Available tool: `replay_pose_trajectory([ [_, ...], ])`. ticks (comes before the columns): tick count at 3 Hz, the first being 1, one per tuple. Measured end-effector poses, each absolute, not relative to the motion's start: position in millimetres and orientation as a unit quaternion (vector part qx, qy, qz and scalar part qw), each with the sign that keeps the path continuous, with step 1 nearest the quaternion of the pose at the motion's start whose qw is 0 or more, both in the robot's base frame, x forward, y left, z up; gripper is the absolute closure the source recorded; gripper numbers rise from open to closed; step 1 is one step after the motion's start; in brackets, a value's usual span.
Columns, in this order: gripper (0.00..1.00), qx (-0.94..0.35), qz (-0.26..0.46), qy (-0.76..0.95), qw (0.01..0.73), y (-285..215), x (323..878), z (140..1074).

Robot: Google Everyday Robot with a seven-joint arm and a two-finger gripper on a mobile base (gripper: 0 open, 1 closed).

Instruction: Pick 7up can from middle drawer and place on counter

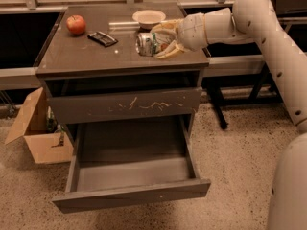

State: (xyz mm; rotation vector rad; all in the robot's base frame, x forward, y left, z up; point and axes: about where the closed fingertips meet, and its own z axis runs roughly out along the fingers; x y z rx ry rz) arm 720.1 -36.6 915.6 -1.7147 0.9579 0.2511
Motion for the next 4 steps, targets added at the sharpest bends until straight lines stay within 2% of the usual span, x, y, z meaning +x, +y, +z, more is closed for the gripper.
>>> replay_pose_trajectory([
  [1, 1.0, -0.724, 0.106, 0.404, 0.549, -37, 720, 916],
  [4, 1.0, -0.687, 0.171, 0.456, 0.539, -9, 793, 905],
])
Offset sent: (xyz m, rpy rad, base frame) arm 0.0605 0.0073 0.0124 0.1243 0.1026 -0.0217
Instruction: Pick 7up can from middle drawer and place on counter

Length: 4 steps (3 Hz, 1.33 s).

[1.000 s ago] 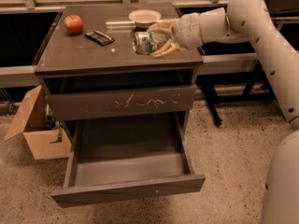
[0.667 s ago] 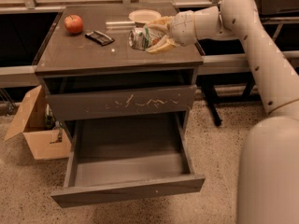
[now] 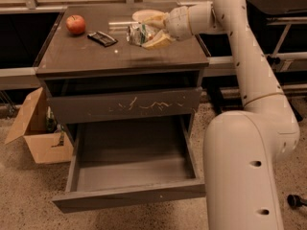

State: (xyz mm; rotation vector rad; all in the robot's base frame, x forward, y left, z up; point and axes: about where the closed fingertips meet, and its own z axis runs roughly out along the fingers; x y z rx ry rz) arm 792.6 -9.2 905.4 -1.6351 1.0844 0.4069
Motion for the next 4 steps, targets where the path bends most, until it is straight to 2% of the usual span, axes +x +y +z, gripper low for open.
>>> replay_pose_trajectory([
  [1, 0.82, -0.679, 0.18, 0.479, 0.527, -6, 806, 893],
  [4, 0.11, -0.584, 0.178, 0.585, 0.534, -33, 851, 879],
])
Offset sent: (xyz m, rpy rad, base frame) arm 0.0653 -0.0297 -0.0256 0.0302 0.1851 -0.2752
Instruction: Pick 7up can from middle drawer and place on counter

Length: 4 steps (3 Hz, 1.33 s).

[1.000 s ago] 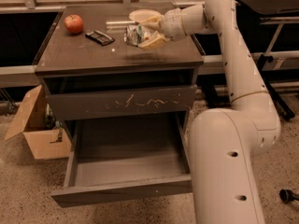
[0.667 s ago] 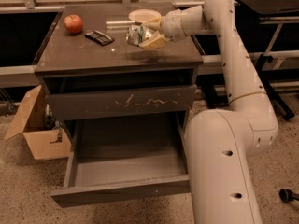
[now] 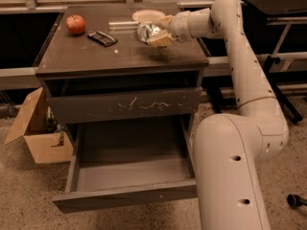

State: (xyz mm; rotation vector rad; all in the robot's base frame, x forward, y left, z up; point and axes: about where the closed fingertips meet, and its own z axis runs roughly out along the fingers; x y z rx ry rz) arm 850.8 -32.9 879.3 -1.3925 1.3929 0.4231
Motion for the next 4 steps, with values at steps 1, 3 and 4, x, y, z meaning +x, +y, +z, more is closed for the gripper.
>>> replay_pose_trajectory([
  [1, 0.0, -0.566, 0.181, 0.602, 0.534, -39, 856, 876],
  [3, 0.0, -0.551, 0.177, 0.595, 0.558, -50, 857, 887],
  [4, 0.0, -0.558, 0.164, 0.56, 0.59, -58, 847, 907],
])
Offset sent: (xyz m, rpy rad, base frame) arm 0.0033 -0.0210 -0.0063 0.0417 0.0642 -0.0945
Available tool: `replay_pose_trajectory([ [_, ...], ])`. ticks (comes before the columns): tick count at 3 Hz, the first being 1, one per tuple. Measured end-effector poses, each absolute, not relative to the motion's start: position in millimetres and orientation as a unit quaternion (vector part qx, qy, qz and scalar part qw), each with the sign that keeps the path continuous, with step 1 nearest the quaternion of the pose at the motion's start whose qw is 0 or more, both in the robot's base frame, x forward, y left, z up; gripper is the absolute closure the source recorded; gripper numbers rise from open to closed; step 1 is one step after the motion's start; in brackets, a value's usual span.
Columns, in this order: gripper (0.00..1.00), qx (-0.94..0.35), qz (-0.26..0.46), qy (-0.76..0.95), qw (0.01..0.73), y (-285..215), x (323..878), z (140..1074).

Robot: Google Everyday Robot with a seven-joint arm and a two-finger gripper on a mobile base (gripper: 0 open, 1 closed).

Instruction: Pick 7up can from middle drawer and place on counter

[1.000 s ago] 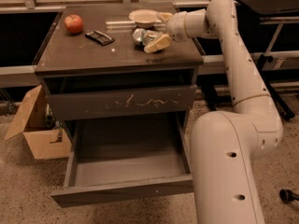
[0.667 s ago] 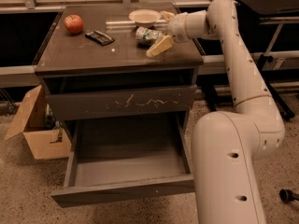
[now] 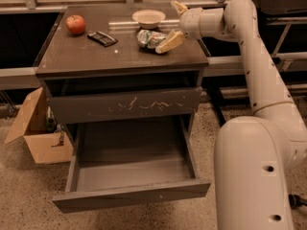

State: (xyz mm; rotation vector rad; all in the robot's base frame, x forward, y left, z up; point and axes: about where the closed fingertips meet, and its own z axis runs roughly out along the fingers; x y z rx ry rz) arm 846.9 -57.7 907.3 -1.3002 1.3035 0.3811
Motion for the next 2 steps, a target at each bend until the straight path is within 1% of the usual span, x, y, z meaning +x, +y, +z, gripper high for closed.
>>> replay_pose_trajectory([
  [2, 0.0, -0.552, 0.148, 0.522, 0.633, -82, 807, 924],
])
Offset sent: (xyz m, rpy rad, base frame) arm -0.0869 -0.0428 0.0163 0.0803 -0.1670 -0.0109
